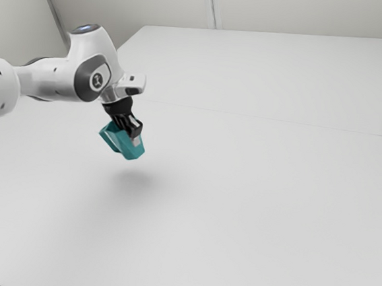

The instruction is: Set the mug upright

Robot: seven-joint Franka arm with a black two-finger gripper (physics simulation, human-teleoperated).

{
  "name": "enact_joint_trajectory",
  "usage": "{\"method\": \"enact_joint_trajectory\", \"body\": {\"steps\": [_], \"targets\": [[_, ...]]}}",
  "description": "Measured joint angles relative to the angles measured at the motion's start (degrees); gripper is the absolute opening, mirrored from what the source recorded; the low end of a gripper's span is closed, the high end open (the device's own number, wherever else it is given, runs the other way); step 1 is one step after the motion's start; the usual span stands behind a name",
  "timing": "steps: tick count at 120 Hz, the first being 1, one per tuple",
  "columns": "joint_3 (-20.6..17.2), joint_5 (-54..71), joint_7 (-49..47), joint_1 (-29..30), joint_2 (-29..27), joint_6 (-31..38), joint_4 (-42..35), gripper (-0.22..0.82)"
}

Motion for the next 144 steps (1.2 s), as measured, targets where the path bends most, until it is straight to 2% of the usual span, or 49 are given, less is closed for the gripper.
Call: {"method": "enact_joint_trajectory", "body": {"steps": [64,144], "targets": [[-2.8,3.2,-8.2,-0.4,3.9,3.9,0.2,-0.18],[-3.6,3.4,-12.9,-0.2,8.7,7.2,0.7,-0.18]]}}
